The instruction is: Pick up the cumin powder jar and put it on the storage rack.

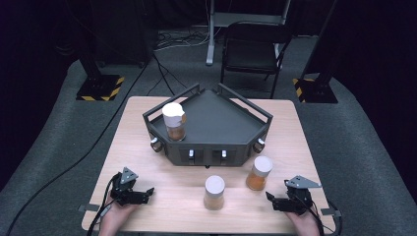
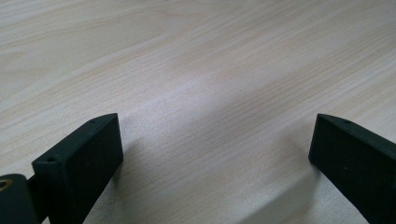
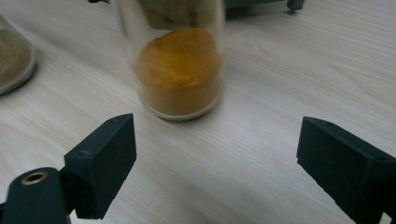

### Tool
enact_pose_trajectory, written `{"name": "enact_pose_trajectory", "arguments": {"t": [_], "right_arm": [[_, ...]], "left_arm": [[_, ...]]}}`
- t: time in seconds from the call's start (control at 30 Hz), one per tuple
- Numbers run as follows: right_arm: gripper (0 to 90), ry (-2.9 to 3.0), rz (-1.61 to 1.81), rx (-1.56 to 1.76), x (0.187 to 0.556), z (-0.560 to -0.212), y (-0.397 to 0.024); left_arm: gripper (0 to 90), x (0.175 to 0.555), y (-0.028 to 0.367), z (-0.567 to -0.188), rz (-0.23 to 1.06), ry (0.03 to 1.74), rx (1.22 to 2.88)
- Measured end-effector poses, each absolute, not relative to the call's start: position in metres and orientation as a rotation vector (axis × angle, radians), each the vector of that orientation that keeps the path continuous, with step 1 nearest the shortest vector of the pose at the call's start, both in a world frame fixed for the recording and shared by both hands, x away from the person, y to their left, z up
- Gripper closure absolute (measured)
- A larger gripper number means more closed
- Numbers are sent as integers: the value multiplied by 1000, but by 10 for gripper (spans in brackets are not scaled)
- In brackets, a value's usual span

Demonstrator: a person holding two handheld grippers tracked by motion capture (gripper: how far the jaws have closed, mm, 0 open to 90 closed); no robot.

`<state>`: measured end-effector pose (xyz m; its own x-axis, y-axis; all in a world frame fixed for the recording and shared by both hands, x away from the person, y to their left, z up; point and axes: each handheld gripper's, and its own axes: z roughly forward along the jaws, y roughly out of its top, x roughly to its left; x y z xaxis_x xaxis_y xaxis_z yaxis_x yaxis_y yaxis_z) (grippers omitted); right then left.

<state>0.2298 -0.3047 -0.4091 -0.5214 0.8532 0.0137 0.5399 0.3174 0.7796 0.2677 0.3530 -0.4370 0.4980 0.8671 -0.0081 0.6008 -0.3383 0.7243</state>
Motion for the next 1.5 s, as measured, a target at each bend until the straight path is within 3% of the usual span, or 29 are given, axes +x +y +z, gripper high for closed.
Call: {"name": "enact_pose_trajectory", "arguments": {"t": [1.5], "right_arm": [[108,2268,1251,1006,221,-393,-271]], "left_arm": [[23,268,353,-437,504,1201,2065]]}}
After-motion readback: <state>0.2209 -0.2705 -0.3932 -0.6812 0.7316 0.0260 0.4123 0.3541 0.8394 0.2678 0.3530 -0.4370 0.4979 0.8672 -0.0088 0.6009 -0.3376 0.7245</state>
